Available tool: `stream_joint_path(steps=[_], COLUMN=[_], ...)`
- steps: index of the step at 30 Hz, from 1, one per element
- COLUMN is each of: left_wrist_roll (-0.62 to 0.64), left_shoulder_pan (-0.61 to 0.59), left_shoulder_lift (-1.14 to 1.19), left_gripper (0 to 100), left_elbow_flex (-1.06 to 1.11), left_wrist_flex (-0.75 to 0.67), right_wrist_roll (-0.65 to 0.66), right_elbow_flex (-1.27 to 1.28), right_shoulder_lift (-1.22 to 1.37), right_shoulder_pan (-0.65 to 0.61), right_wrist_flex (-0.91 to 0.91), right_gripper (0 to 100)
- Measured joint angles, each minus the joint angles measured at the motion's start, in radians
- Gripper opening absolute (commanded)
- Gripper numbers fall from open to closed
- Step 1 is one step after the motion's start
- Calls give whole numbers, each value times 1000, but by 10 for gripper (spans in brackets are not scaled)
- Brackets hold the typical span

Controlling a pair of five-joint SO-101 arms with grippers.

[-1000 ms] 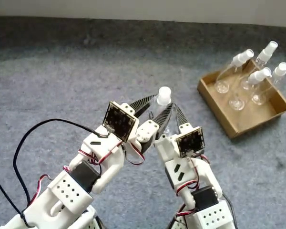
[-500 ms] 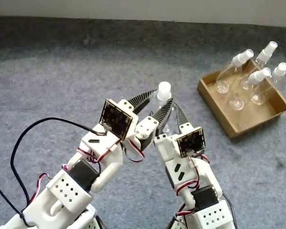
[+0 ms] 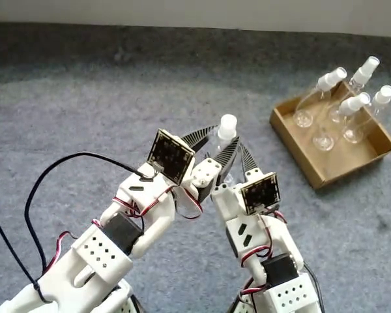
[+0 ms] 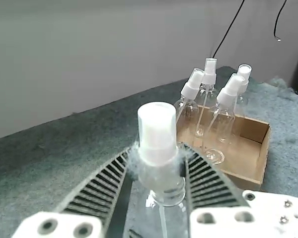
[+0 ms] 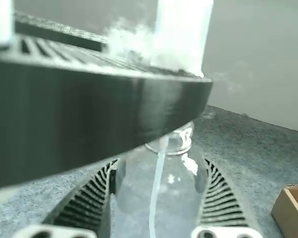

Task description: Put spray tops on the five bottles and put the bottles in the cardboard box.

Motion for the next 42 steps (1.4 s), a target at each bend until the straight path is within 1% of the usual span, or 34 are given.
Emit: stream_joint_path(steps=[10,14,20,34,35,40,42], left_wrist_roll=[0,-3,-5,-5,-5,-5,-2], left_shoulder_pan=[3,34,37,37,37,-18,-31], left_shoulder_lift=[0,-2,0,-3,-3,-2,-2], left_gripper=[4,4,4,9,24,165,179], left_elbow_flex=[0,0,0,-2,-2,-2,-2], left_wrist_flex=[-5,23,72,80,80,80,100], right_wrist_roll=[0,0,2,2,2,2,0], right_elbow_flex=[0,0,0,0,0,0,-2], right_shoulder_lift=[0,0,0,0,0,0,0], right_shoulder_pan=[0,5,3,3,3,2,6], right_wrist_flex=[0,0,0,2,2,2,2], right_gripper=[105,105,105,105,105,105,105])
